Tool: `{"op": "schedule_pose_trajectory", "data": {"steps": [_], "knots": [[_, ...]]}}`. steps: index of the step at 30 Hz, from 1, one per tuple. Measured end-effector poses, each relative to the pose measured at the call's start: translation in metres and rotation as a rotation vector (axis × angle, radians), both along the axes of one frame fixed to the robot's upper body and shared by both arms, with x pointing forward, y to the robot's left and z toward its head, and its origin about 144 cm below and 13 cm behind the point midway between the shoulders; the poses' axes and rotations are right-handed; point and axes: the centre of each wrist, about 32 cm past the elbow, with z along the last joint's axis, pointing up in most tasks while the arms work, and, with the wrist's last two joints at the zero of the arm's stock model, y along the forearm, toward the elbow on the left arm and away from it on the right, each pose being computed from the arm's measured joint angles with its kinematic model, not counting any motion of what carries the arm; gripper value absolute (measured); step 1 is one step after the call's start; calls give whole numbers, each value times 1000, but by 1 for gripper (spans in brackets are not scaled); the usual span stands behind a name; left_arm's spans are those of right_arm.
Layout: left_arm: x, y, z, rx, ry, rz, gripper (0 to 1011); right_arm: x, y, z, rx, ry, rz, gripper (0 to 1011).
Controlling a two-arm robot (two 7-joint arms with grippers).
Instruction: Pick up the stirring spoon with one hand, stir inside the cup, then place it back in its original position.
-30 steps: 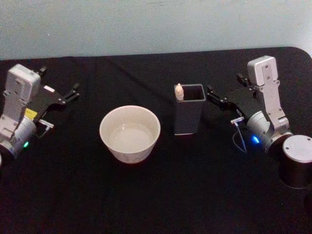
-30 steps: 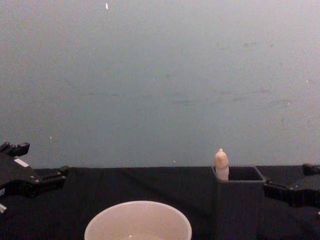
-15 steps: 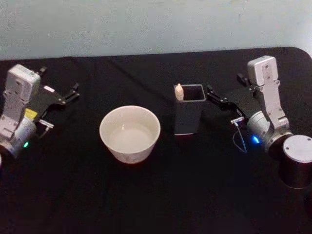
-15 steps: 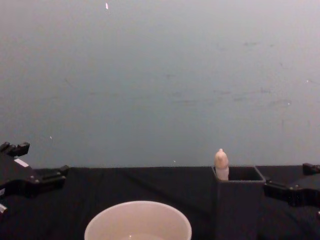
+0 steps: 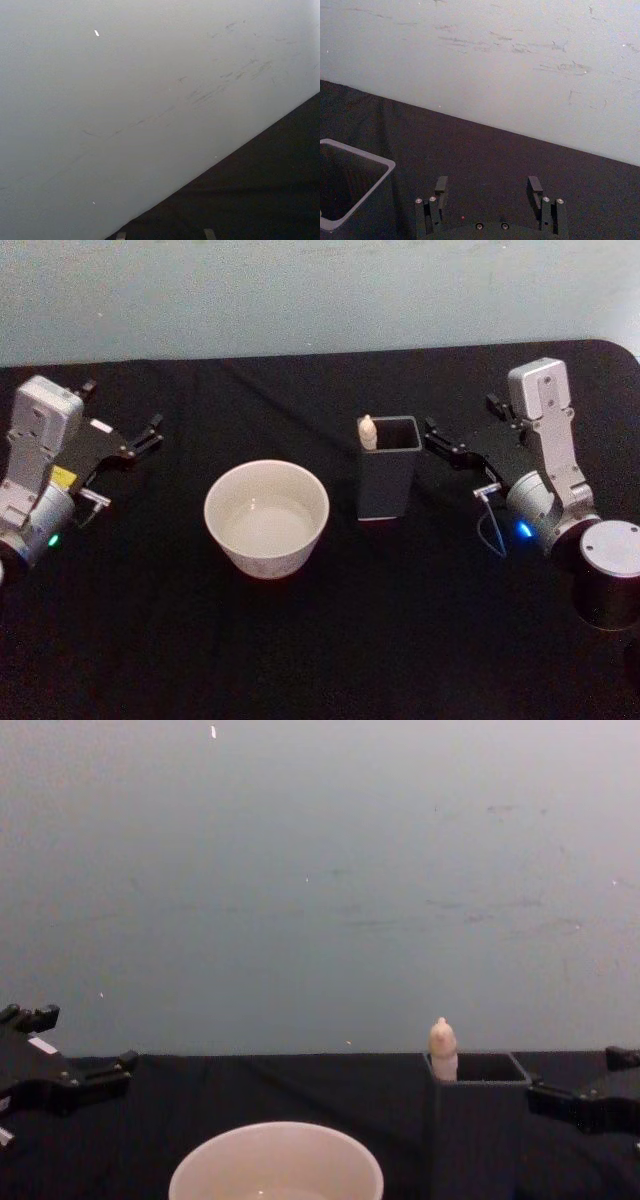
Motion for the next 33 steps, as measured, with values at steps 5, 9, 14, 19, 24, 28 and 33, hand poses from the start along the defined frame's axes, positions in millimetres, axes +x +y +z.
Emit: {"op": "schedule_pose_trajectory", "data": {"steps": [5,9,14,19,24,28,33], "knots": [[0,0,0,0,0,0,1001,0,0,0,0,0,0,1000],[0,0,0,0,0,0,1001,0,0,0,0,0,0,1000],[0,0,0,0,0,0,1001,0,0,0,0,0,0,1000],[0,0,0,0,0,0,1001,0,0,0,0,0,0,1000],[0,0,0,0,0,0,1001,0,0,0,0,0,0,1000],[0,0,0,0,0,0,1001,0,0,0,0,0,0,1000],[0,0,0,0,0,0,1001,0,0,0,0,0,0,1000]]}}
